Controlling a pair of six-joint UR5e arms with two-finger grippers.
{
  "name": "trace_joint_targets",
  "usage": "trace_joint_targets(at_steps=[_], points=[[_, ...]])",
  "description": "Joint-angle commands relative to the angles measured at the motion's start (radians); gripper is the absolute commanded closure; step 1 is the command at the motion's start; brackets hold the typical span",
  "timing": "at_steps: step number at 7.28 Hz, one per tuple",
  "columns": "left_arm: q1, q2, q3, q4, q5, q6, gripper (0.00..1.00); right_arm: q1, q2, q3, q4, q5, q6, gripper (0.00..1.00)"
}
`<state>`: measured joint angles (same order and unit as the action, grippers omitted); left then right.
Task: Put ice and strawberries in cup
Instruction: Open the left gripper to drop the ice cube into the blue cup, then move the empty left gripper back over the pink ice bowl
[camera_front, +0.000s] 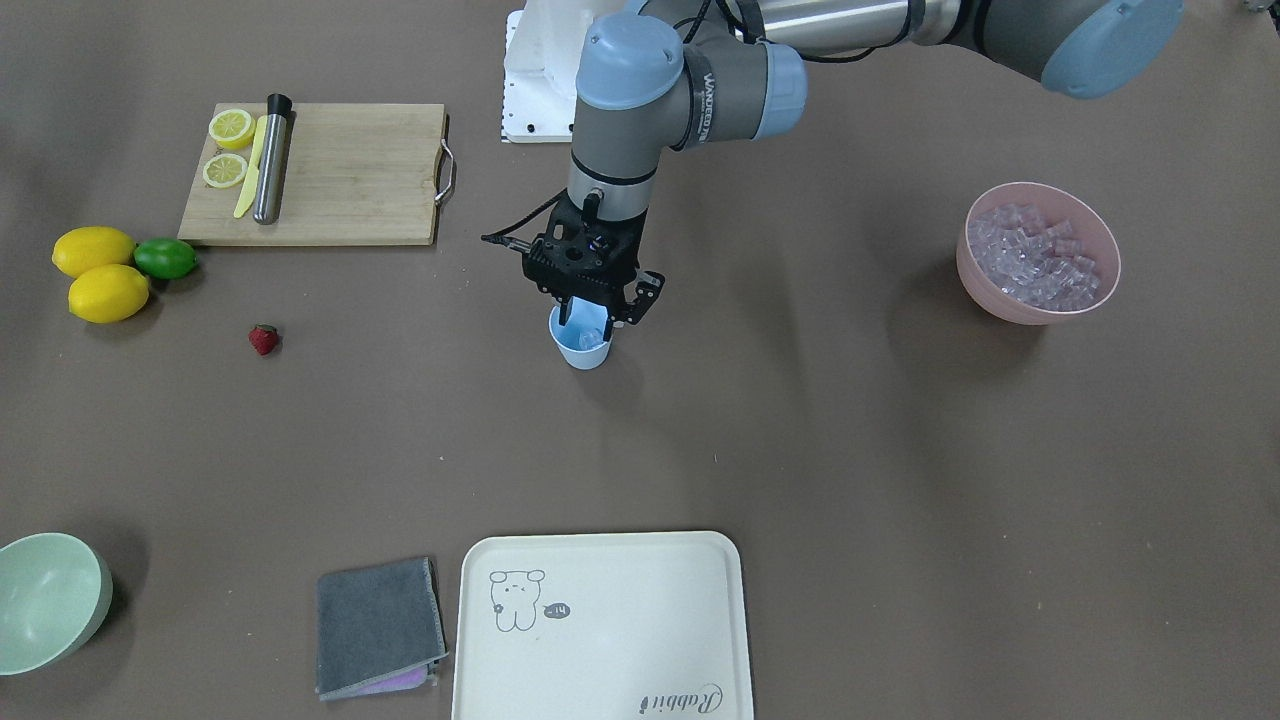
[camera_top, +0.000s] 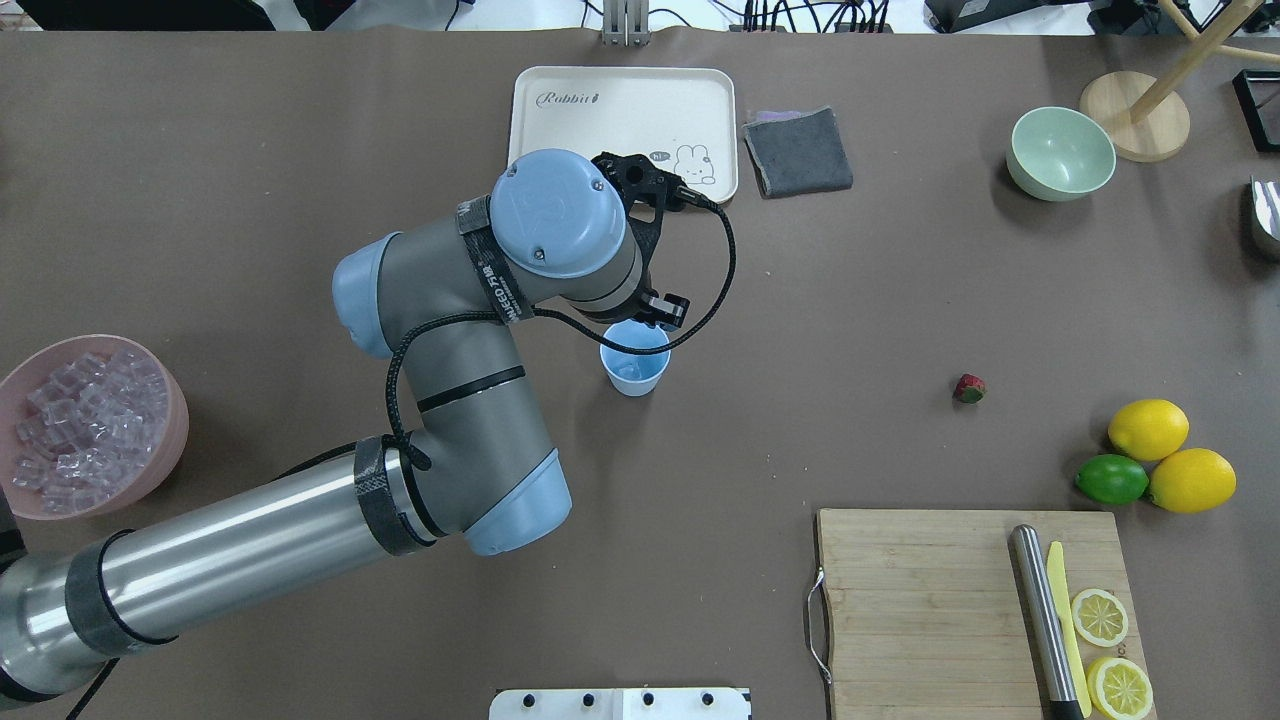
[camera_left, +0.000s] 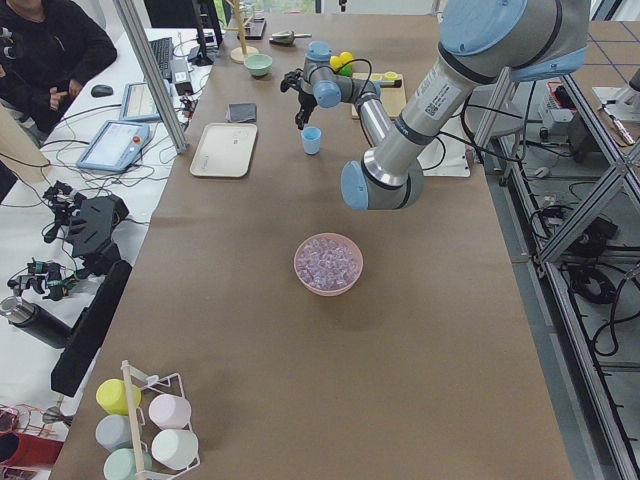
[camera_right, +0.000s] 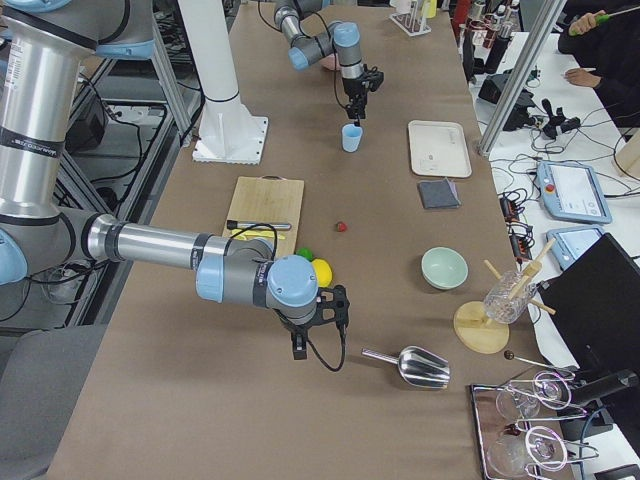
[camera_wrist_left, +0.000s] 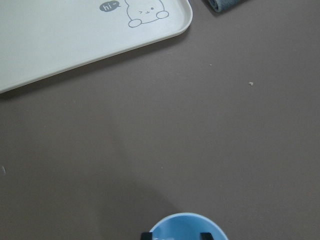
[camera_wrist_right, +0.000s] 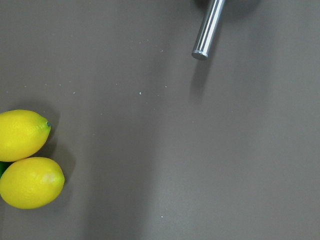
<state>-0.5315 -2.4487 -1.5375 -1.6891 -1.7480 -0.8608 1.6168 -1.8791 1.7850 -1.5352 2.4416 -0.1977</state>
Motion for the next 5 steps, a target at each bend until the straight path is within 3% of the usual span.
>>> trace_joint_targets(at_steps=[1, 2, 5], points=[[-0.042, 0.072, -0.092, 0.031, -0.019, 0.011, 0.03, 0.0, 0.0, 0.002, 0.003, -0.001, 0.003, 0.0], [-0.118, 0.162, -0.136, 0.032, -0.13, 0.088, 0.03, 0.0, 0.009, 0.002, 0.003, -0.003, 0.003, 0.0], [-0.313, 0.368, -0.164, 0.028, -0.305, 0.51, 0.03, 0.0, 0.018, 0.011, 0.004, -0.007, 0.003, 0.0]])
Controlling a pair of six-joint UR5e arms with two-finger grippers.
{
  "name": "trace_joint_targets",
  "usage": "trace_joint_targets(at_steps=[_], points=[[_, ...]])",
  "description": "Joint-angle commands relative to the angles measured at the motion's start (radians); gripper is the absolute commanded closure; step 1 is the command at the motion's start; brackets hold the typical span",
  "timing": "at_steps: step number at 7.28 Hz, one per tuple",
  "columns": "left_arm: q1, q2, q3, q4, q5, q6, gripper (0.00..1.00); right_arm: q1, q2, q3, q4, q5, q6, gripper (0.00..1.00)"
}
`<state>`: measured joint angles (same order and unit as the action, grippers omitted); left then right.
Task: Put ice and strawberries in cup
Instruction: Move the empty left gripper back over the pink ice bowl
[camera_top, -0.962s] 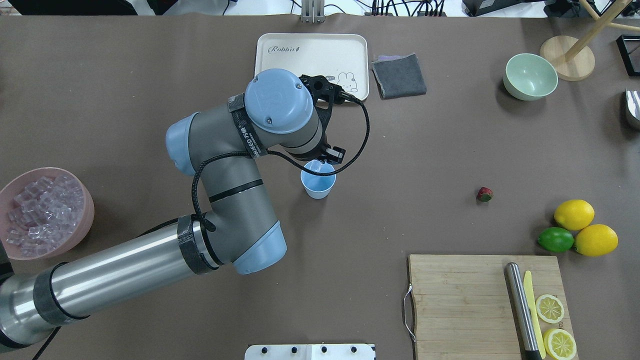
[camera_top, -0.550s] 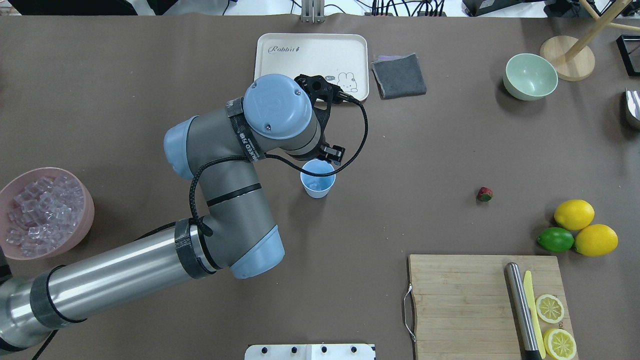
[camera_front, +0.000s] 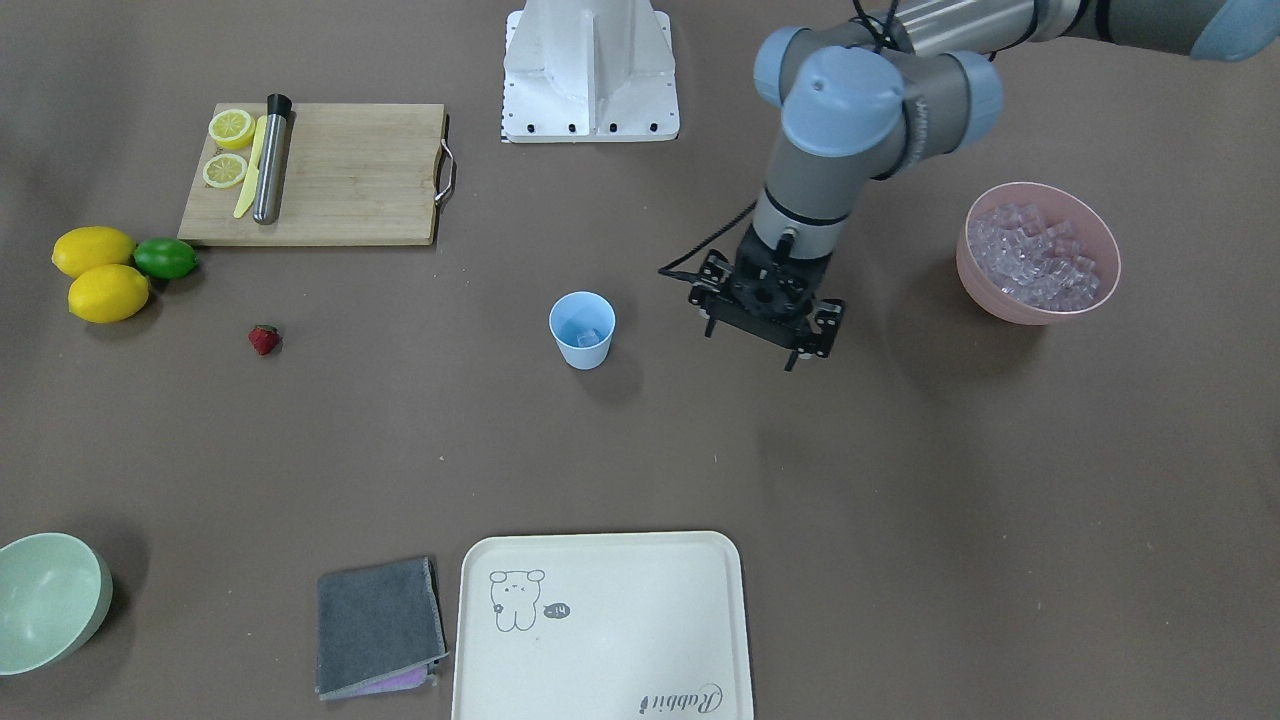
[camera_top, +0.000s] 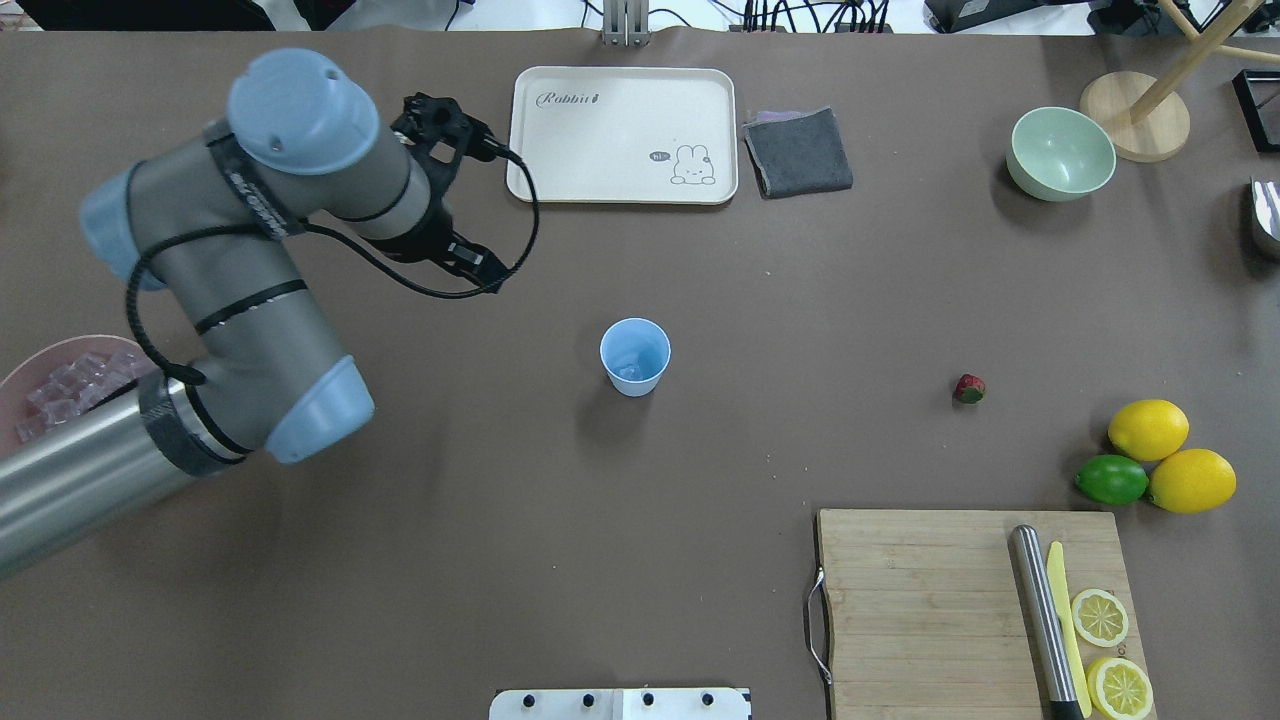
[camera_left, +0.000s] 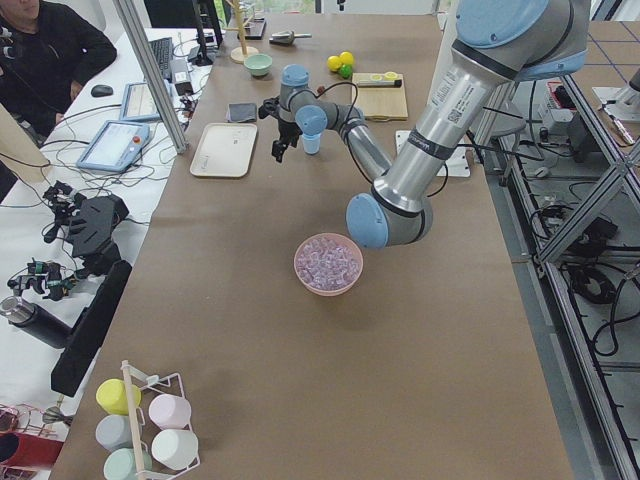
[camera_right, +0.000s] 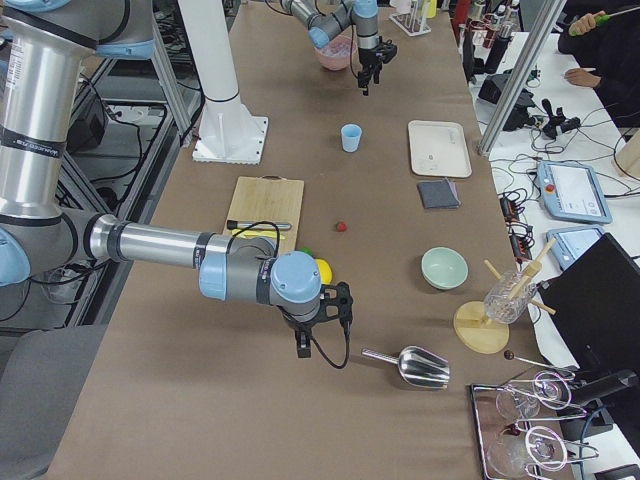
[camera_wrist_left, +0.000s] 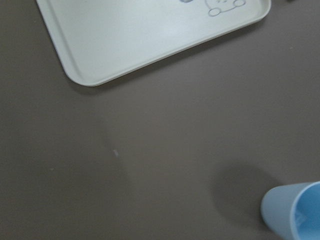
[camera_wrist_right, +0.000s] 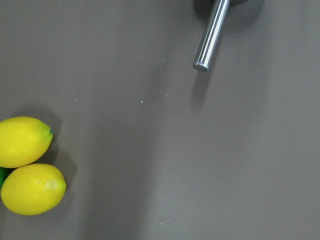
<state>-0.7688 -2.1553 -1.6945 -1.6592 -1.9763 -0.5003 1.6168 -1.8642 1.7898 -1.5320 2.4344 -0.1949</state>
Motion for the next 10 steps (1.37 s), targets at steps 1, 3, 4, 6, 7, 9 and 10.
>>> trace_joint_targets(at_steps=[1, 3, 4, 6, 7, 9, 10], points=[[-0.127, 0.16, -0.057, -0.008, -0.119, 0.205, 0.03, 0.0, 0.004, 0.005, 0.001, -0.002, 0.0, 0.0], [-0.199, 0.317, -0.15, -0.011, -0.153, 0.294, 0.03, 0.0, 0.004, 0.005, 0.001, 0.0, 0.0, 0.0], [-0.257, 0.41, -0.204, -0.011, -0.154, 0.371, 0.03, 0.0, 0.004, 0.005, 0.001, 0.001, 0.0, 0.0], [-0.349, 0.568, -0.29, -0.011, -0.153, 0.399, 0.03, 0.0, 0.004, 0.006, 0.001, 0.002, 0.0, 0.0], [-0.365, 0.644, -0.319, -0.051, -0.151, 0.401, 0.05, 0.0, 0.004, 0.008, 0.001, 0.003, 0.0, 0.0], [-0.33, 0.805, -0.28, -0.277, -0.144, 0.502, 0.12, 0.0, 0.004, 0.016, 0.001, 0.005, 0.0, 0.0], [-0.323, 0.813, -0.266, -0.312, -0.144, 0.509, 0.13, 0.0, 0.004, 0.014, 0.001, 0.005, 0.0, 0.0]])
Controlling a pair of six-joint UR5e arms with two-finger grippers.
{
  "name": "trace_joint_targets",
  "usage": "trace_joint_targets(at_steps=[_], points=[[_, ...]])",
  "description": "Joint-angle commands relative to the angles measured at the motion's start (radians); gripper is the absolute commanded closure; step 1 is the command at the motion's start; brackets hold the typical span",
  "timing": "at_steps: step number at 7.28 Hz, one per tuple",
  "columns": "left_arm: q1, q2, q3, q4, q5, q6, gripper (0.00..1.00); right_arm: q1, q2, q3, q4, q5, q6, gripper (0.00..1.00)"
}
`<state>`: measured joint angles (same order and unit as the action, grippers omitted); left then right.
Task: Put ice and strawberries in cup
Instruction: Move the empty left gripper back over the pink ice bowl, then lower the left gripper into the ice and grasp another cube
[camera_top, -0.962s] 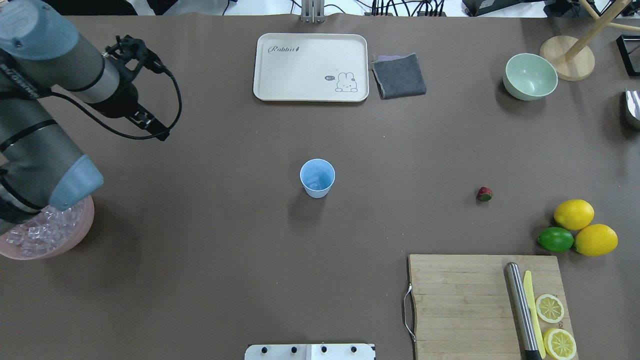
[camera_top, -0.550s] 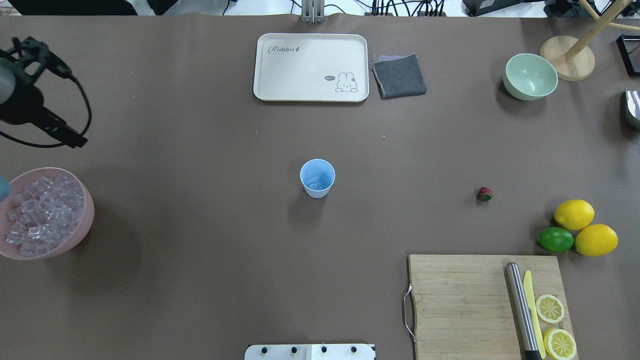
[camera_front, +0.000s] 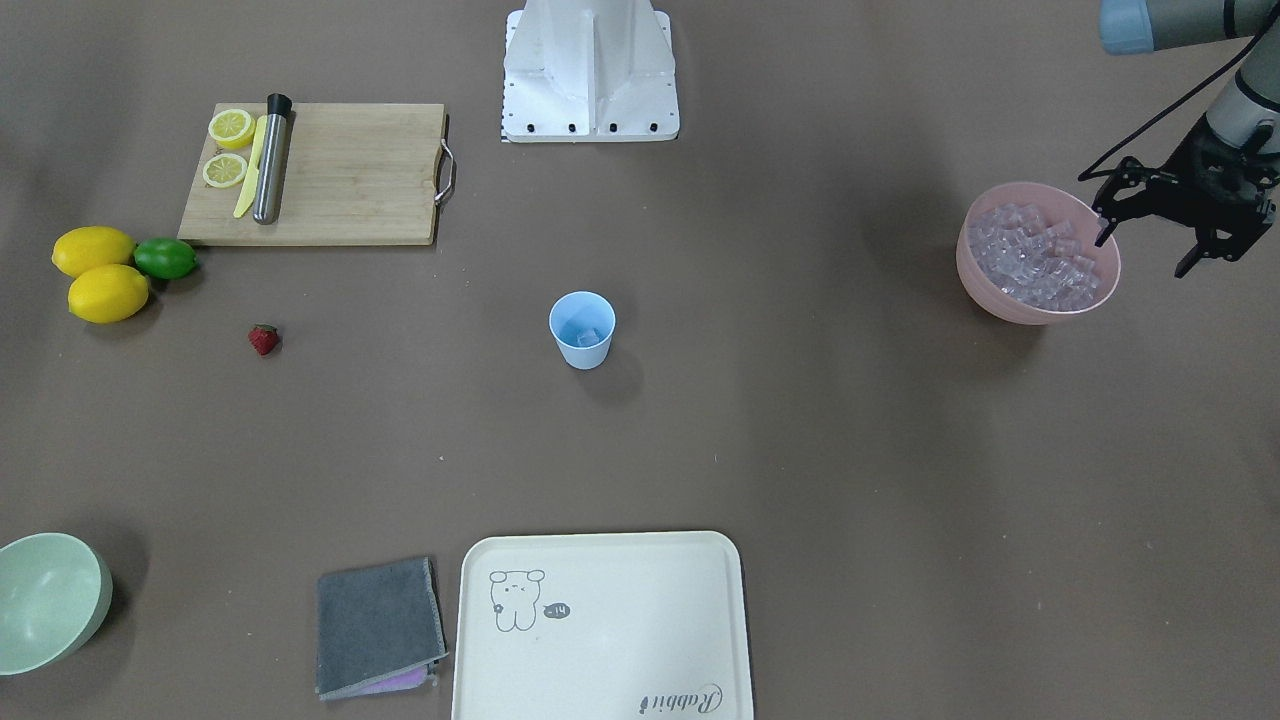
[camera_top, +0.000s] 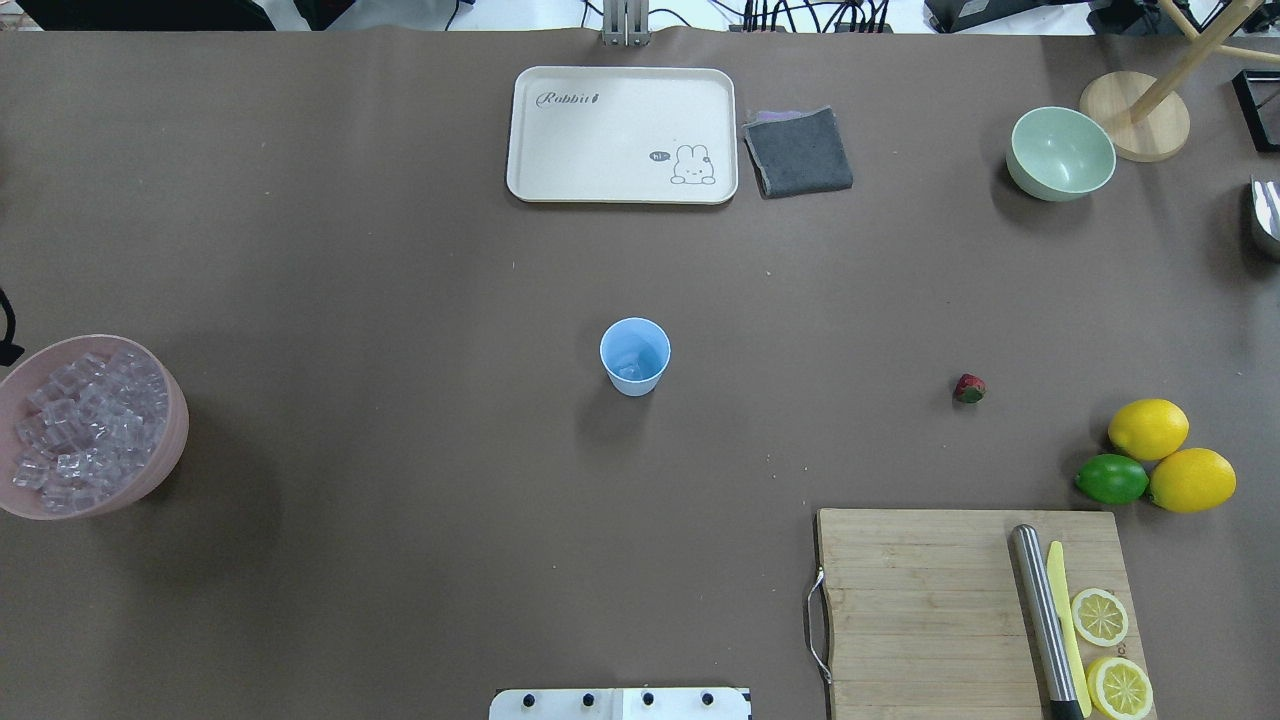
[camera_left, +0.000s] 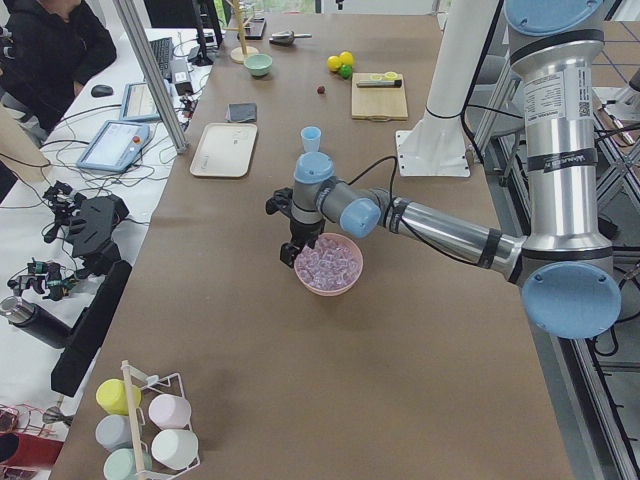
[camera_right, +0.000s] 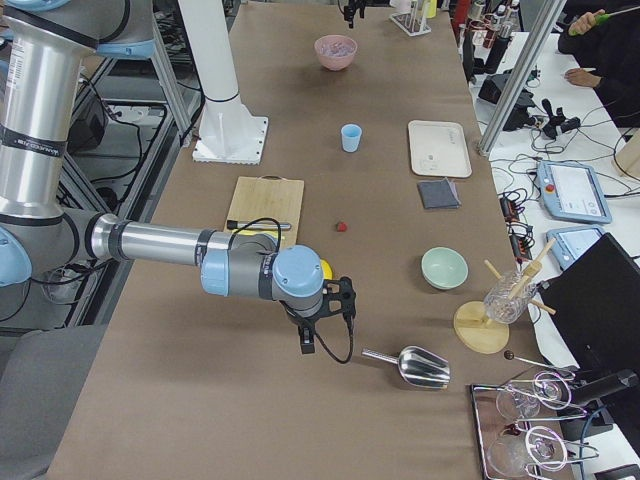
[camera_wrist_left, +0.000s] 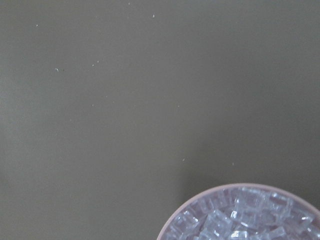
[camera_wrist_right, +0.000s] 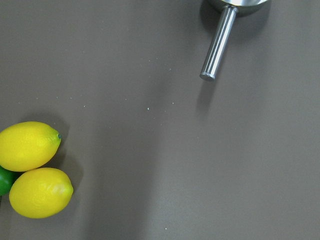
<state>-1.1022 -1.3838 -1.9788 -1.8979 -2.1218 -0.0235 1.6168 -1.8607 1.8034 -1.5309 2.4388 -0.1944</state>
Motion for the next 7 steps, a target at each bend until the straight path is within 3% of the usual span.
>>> trace_joint_targets(at_steps=[1, 4, 7], points=[[0.049, 0.039, 0.009, -0.075, -0.003, 0.039, 0.17, 0.0, 0.0, 0.002, 0.0, 0.0, 0.0, 0.0], [0.166, 0.052, 0.001, -0.131, 0.008, 0.042, 0.34, 0.0, -0.002, 0.001, 0.0, 0.0, -0.003, 0.0], [0.182, 0.069, 0.023, -0.135, 0.008, 0.059, 0.34, 0.0, -0.002, 0.001, 0.0, 0.0, -0.002, 0.0]])
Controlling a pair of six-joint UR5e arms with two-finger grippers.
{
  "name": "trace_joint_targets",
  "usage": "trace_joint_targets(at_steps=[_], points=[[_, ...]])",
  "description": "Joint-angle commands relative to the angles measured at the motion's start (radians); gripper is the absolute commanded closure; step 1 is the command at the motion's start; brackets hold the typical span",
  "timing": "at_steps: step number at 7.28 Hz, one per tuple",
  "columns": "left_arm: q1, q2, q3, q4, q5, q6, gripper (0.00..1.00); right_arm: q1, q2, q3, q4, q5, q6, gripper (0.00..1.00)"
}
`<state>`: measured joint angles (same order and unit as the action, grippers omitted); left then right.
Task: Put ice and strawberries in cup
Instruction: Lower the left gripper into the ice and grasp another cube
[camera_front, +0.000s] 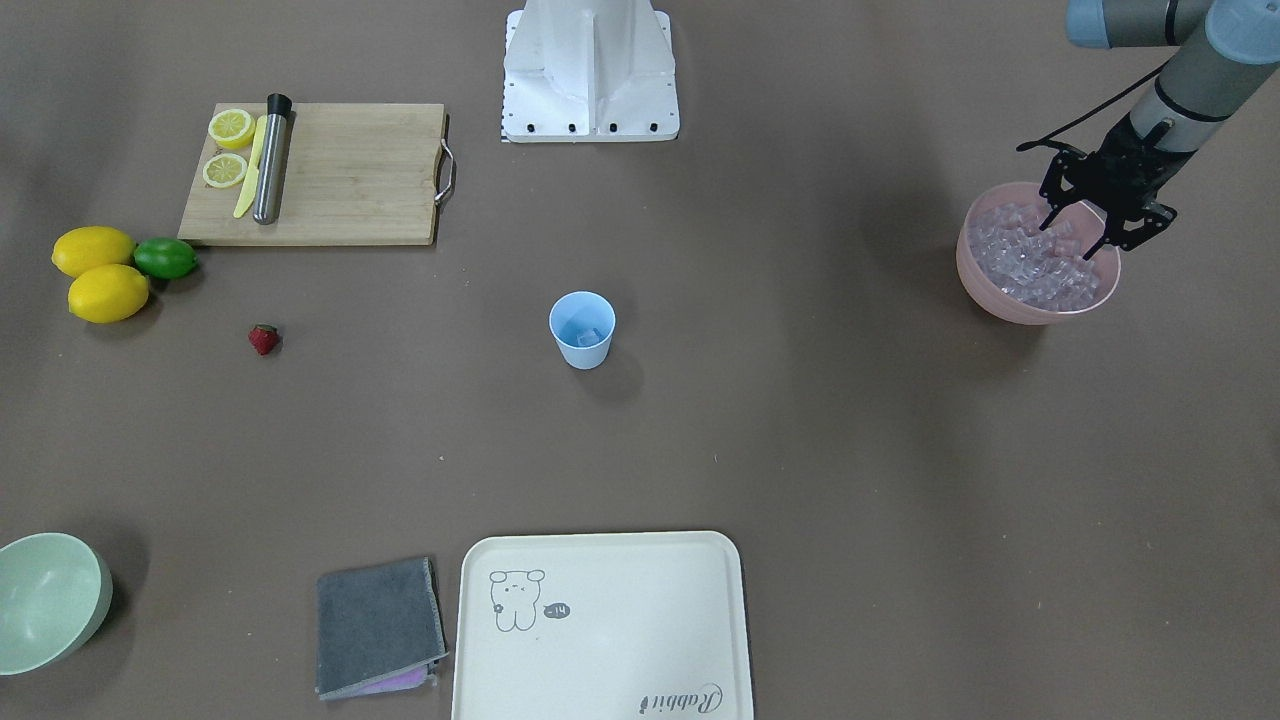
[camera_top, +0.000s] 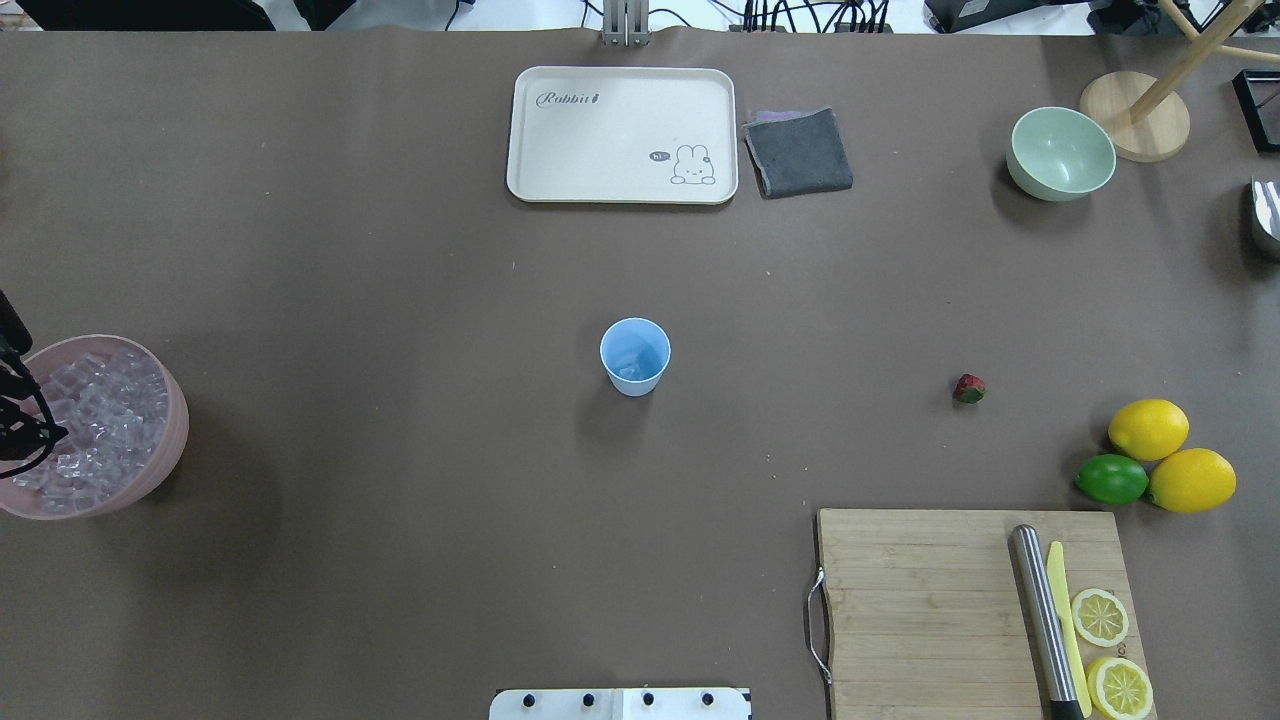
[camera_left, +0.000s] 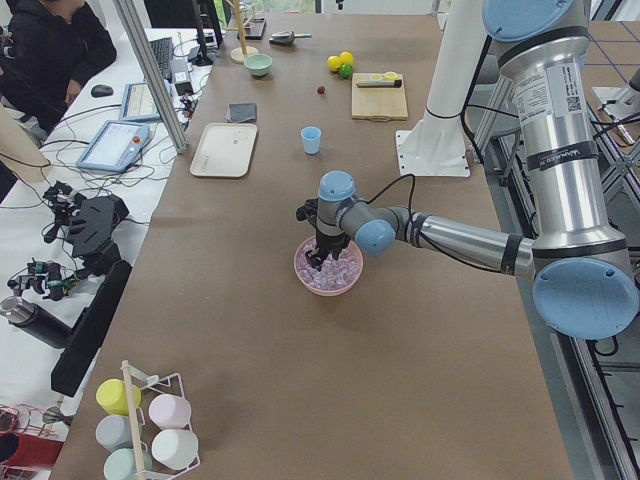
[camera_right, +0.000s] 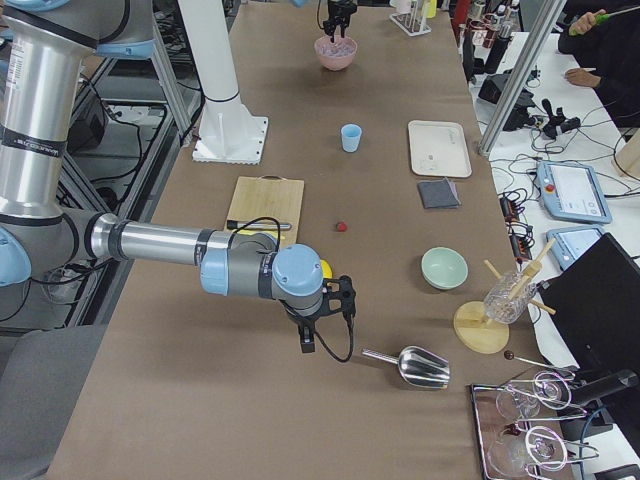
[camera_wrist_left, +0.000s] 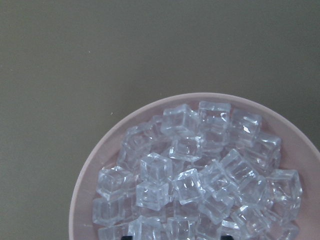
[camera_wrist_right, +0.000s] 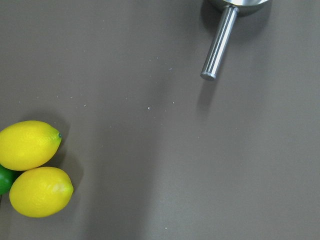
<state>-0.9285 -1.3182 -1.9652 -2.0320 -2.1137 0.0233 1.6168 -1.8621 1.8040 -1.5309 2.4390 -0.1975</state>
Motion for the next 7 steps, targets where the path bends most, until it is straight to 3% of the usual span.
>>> trace_joint_targets(at_steps=[1, 7], points=[[0.016, 0.011, 0.022, -0.001, 0.0, 0.012, 0.34, 0.001, -0.002, 0.0, 0.0, 0.0, 0.003, 0.0], [0.054, 0.014, 0.057, 0.001, -0.011, 0.001, 0.35, 0.002, -0.002, 0.002, 0.0, 0.0, 0.003, 0.0]])
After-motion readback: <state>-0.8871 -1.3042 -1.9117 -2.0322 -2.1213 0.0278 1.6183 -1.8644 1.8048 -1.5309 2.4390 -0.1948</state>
